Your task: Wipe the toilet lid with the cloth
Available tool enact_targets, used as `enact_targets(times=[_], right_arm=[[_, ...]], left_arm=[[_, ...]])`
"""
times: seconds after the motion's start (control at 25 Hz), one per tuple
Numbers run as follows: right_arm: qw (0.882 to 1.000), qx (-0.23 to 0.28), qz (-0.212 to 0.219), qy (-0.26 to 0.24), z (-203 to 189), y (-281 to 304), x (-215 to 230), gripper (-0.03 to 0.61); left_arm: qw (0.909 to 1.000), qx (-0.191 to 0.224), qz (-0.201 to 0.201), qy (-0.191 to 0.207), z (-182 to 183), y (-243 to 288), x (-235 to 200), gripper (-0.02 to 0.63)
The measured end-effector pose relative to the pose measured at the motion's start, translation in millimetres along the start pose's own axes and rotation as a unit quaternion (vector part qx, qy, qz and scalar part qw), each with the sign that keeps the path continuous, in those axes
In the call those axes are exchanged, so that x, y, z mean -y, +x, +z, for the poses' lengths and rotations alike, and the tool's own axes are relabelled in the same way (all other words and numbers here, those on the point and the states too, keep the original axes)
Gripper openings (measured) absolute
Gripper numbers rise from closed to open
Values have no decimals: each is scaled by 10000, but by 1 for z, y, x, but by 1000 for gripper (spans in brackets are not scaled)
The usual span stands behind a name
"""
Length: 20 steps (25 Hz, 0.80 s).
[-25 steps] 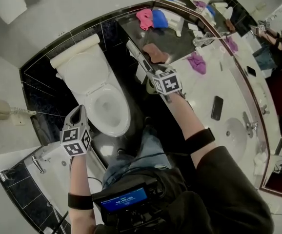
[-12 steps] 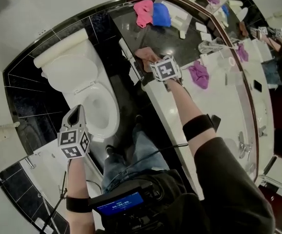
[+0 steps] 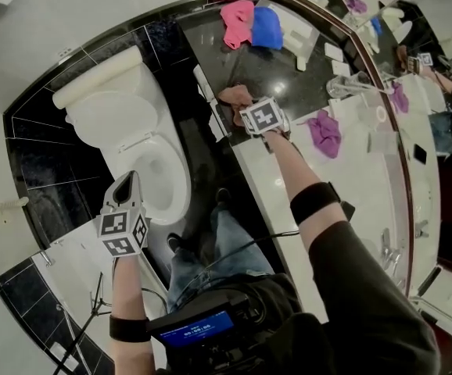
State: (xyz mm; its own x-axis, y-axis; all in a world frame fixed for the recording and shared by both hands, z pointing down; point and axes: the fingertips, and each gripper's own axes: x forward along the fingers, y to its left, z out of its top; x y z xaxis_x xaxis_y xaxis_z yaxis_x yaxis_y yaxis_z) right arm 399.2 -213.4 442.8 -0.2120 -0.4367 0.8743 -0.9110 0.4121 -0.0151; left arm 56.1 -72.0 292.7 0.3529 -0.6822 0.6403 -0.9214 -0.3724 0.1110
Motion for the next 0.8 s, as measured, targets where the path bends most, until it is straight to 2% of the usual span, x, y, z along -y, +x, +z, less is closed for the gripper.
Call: enact_targets(times=[0.04,0.2,0.4,0.8], right_arm=[[10000,-20,21,76,-4,2,0,97],[9999,3,-90,78,-7,1,2,75],[9996,179,-194,75,-6,-13,-6,69],[9968,757,-210,107,5,-68,-55,69]], left_arm=[[10000,-5,16,1,-1,-2,0,0],[10000,-17,83,-2,-5,-11,-5,0],[9999,11,145,-50,-12,-27,-11,0],[9995,251,178,-85,-14,-71,-26,0]])
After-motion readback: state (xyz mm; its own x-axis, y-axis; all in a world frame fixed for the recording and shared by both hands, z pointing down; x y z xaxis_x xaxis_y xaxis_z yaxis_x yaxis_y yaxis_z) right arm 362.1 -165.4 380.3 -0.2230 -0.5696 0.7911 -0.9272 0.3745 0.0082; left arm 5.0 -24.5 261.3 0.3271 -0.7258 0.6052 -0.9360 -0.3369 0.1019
